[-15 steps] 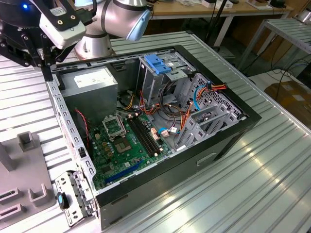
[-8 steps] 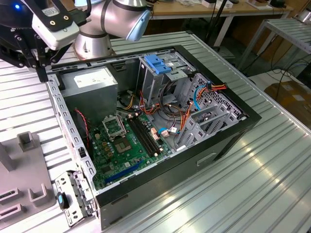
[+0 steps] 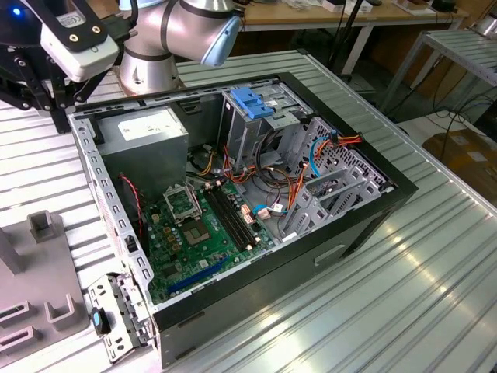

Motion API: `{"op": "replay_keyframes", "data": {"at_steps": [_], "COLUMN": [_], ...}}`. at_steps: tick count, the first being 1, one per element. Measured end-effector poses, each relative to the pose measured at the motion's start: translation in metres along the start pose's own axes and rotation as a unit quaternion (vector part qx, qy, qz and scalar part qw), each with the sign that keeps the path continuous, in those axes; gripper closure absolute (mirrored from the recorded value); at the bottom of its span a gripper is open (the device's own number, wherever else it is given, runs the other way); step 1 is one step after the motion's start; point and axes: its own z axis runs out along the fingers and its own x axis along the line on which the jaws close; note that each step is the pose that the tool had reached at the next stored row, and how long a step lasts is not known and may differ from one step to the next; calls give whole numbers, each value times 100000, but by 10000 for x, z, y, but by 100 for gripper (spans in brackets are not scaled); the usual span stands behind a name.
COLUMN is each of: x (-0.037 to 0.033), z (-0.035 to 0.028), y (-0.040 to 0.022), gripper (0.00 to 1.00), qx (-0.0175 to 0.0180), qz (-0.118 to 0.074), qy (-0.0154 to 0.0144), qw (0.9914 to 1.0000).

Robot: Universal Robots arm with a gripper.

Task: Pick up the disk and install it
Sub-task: 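Reach for the disk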

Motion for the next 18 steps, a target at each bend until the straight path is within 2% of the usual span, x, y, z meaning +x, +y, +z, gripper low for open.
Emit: {"op": "replay_keyframes", "data": {"at_steps": [18], "x": [129], "z": [8], "y": [-10], "gripper": [89], "qx": [-1], "qz": [-1], "qy": [-3], "qw": [100000]}}
